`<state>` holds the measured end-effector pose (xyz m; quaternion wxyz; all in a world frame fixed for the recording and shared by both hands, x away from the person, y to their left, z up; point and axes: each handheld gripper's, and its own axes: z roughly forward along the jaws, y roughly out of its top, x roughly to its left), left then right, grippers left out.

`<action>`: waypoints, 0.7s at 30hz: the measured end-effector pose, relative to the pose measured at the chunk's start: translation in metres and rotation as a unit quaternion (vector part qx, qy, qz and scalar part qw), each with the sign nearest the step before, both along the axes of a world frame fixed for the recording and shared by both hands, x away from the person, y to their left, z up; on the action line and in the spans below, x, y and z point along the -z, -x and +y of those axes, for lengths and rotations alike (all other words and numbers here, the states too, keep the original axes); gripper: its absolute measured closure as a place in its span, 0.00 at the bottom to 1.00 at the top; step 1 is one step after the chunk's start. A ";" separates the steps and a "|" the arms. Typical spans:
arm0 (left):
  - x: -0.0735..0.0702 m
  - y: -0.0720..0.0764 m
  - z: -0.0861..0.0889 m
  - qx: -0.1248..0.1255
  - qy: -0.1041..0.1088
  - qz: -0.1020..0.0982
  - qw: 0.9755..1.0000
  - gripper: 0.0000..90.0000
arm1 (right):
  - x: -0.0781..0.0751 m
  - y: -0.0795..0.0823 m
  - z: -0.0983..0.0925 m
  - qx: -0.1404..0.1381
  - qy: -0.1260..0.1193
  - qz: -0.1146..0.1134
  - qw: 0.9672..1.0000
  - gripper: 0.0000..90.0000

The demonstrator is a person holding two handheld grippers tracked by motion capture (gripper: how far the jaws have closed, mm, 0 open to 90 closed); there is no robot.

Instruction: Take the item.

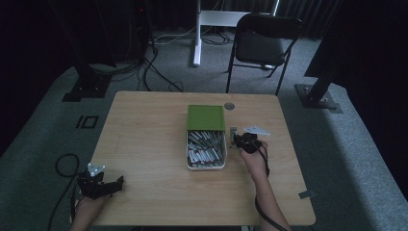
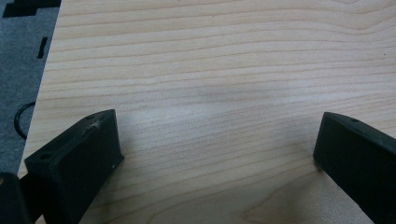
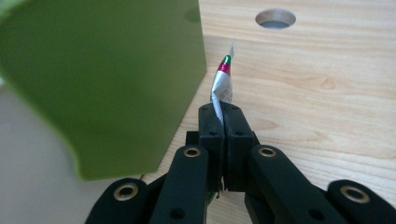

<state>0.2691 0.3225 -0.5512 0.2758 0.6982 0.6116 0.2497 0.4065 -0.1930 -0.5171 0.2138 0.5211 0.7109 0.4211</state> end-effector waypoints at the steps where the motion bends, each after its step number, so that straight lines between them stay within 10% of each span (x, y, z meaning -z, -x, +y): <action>1: 0.000 0.000 0.000 0.000 0.000 0.000 1.000 0.02 | 0.002 -0.001 0.000 -0.001 0.002 0.003 1.000 0.99; 21: 0.000 0.000 0.000 0.000 0.000 0.000 1.000 0.02 | 0.026 -0.008 -0.032 0.049 0.021 0.022 0.998 0.77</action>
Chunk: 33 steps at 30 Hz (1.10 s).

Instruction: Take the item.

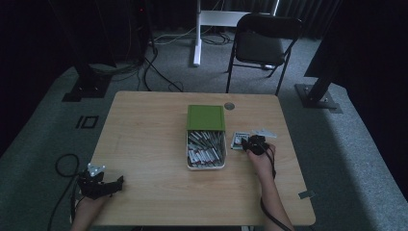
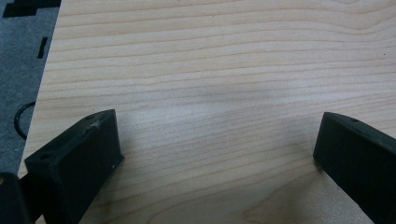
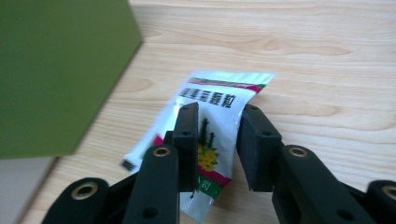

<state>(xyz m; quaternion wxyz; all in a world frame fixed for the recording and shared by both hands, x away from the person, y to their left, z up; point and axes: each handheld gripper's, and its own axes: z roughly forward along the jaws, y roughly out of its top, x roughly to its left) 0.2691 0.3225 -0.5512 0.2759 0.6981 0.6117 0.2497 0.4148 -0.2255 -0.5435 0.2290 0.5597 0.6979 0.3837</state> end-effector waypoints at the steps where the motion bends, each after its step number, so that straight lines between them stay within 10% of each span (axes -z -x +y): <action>1: 0.000 0.000 0.000 0.000 0.000 0.000 1.000 0.02 | 0.001 -0.001 -0.001 -0.001 0.006 -0.001 1.000 0.76; 15: 0.000 0.000 0.000 0.000 0.000 0.000 1.000 0.02 | 0.001 0.001 -0.012 0.001 0.027 -0.005 1.000 0.50; 33: 0.000 0.000 0.000 0.000 0.000 0.000 1.000 0.02 | -0.014 0.043 -0.037 0.006 0.024 -0.007 1.000 0.34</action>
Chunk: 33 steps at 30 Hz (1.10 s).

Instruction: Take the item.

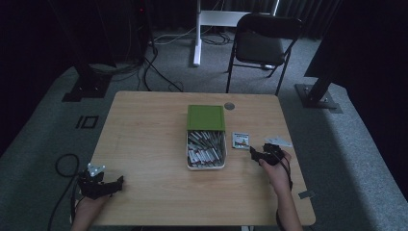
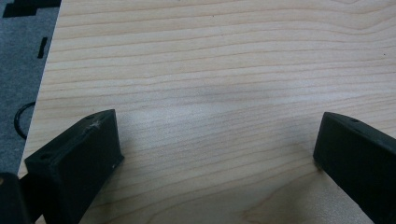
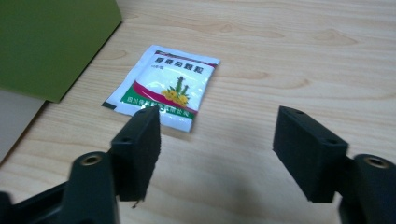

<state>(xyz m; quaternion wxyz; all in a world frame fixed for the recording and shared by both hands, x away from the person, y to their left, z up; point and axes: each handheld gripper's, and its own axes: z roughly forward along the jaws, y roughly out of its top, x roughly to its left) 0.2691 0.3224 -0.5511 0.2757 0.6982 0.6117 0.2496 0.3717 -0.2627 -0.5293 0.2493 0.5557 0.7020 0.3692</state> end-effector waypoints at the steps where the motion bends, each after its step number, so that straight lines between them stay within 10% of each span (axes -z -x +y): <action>1: 0.000 0.000 0.000 0.000 0.000 0.000 1.000 0.02 | -0.001 0.002 -0.002 0.003 -0.004 0.000 1.000 0.34; 33: 0.000 0.000 0.000 0.001 -0.001 0.001 1.000 0.02 | 0.013 0.064 -0.043 0.108 0.038 0.028 0.993 0.16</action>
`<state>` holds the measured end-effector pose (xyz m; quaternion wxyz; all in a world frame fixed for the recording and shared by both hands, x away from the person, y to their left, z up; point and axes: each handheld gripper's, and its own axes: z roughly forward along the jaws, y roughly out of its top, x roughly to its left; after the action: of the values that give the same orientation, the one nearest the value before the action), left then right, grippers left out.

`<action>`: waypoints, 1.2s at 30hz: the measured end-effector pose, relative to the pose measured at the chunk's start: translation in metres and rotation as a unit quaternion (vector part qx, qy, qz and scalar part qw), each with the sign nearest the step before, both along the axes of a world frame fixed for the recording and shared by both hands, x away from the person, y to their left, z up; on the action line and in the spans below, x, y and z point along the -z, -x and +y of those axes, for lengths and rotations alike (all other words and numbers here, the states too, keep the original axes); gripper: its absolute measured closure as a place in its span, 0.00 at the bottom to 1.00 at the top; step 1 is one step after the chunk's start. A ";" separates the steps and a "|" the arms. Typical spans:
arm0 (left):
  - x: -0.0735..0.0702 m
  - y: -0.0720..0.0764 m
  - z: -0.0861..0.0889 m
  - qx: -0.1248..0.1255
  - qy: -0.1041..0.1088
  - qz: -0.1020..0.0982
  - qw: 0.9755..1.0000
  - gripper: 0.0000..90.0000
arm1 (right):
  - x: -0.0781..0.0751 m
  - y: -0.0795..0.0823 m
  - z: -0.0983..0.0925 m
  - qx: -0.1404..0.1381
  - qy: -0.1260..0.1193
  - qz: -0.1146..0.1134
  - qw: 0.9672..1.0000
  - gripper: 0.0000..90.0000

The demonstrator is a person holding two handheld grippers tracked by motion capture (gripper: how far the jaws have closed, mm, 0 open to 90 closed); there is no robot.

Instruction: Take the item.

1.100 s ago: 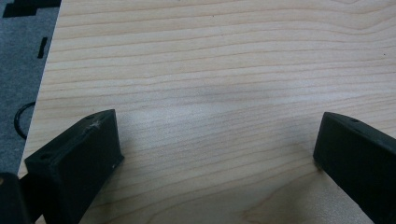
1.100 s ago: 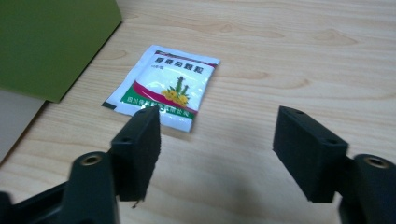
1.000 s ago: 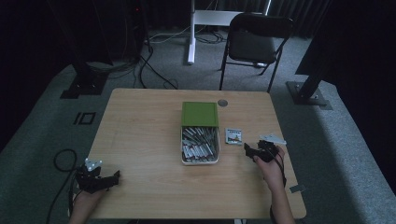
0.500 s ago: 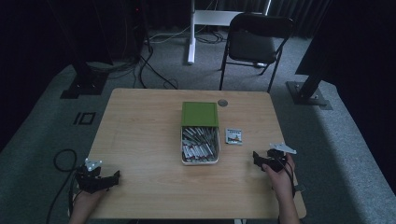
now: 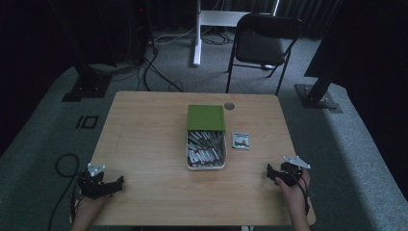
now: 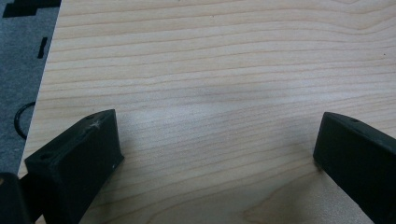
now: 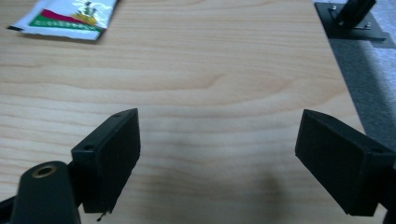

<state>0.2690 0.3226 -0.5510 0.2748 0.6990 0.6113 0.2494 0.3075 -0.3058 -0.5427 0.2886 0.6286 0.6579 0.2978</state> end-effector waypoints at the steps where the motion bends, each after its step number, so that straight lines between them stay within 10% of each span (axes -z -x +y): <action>1: 0.000 0.000 0.000 0.000 0.000 0.000 1.000 0.02 | 0.001 0.002 -0.001 0.001 0.001 0.001 1.000 0.16; 36: 0.000 0.000 0.000 0.000 0.000 -0.001 1.000 0.02 | 0.015 0.028 -0.007 0.014 -0.013 0.021 1.000 0.14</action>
<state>0.2690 0.3225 -0.5511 0.2751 0.6989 0.6111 0.2498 0.2796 -0.3133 -0.5573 0.2709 0.6478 0.6509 0.2886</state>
